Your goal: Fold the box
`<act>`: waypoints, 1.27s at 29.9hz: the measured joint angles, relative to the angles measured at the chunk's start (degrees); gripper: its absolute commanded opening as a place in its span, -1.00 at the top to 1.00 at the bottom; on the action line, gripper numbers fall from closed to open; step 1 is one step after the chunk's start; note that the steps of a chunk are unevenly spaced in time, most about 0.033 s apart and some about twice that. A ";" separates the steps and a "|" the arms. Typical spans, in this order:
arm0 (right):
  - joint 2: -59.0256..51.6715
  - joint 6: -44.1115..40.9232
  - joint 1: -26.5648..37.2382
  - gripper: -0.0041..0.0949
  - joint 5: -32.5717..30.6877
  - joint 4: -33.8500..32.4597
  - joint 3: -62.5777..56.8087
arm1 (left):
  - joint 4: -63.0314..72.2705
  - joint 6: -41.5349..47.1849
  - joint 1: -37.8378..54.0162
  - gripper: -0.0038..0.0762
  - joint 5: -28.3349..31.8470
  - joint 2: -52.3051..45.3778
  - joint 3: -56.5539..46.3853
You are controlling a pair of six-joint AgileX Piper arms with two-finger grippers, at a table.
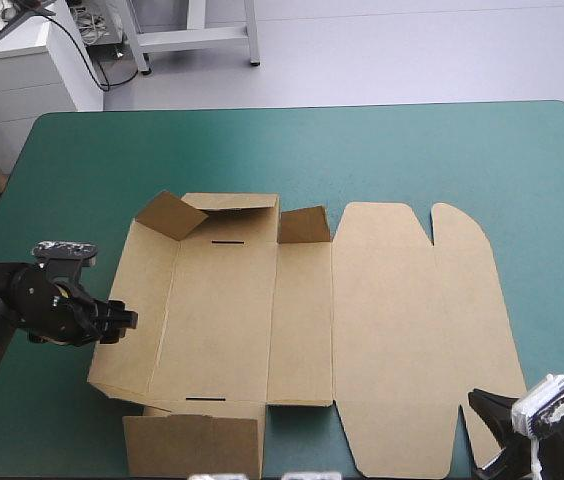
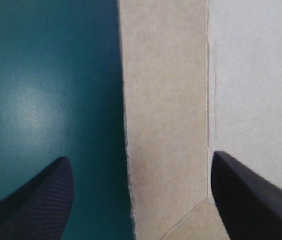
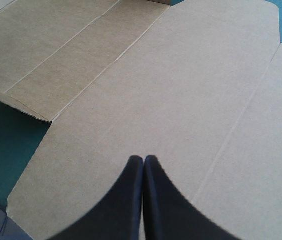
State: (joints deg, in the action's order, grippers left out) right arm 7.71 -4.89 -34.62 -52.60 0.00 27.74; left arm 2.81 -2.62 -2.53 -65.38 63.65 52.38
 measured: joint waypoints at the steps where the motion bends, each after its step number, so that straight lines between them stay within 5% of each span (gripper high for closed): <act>1: 0.00 0.00 0.00 0.96 0.00 0.00 0.00 | 2.11 -2.54 2.46 -0.45 0.00 0.00 0.00; 10: 0.00 0.05 0.00 0.96 0.00 0.00 0.00 | 19.99 -20.52 18.89 -0.45 -0.01 3.59 -0.49; 20: 0.00 0.10 0.00 0.96 0.00 0.00 0.00 | 29.94 -30.81 20.12 -0.43 -1.52 14.94 -4.94; 23: 0.00 0.16 0.00 0.96 0.00 0.00 0.00 | 30.87 -32.71 20.12 -0.28 -1.72 16.11 -5.06; 30: 0.00 0.27 0.00 0.96 0.00 0.00 0.00 | 31.56 -33.65 20.12 0.49 -0.43 16.09 -5.06; 38: 0.00 0.31 0.00 0.96 0.00 0.00 0.00 | 31.56 -33.93 20.12 0.57 -0.98 17.50 -5.28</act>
State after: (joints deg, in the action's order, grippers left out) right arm 7.71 -4.58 -34.62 -52.60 0.00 27.74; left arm 34.36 -36.56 17.59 -66.36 81.15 47.11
